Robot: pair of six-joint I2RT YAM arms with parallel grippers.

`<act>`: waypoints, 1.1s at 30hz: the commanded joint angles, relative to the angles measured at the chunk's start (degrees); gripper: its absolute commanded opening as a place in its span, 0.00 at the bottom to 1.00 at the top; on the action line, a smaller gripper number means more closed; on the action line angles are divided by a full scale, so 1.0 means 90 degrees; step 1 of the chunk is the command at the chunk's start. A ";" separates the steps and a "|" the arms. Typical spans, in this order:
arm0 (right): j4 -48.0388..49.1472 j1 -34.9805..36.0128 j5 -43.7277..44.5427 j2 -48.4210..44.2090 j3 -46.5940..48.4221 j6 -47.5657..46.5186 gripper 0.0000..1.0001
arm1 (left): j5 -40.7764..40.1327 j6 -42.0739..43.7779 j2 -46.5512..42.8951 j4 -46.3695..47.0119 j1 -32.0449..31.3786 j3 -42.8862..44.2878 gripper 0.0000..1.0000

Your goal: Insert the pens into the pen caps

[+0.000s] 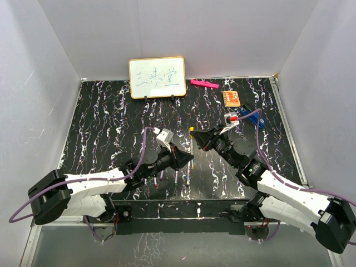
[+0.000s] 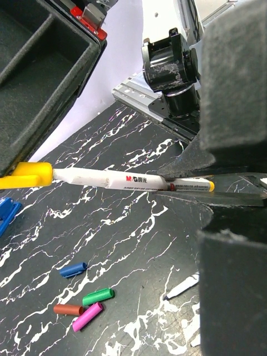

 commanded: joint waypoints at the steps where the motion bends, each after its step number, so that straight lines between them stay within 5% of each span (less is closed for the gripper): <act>1: 0.0219 0.0082 -0.0145 -0.0079 -0.0054 -0.0015 0.00 | -0.0204 -0.0096 -0.0133 0.0387 0.0014 -0.0023 0.00; 33: 0.0177 0.0118 -0.0248 0.0095 0.0086 -0.0103 0.00 | -0.0333 -0.0011 -0.0295 0.0272 0.0019 0.0040 0.00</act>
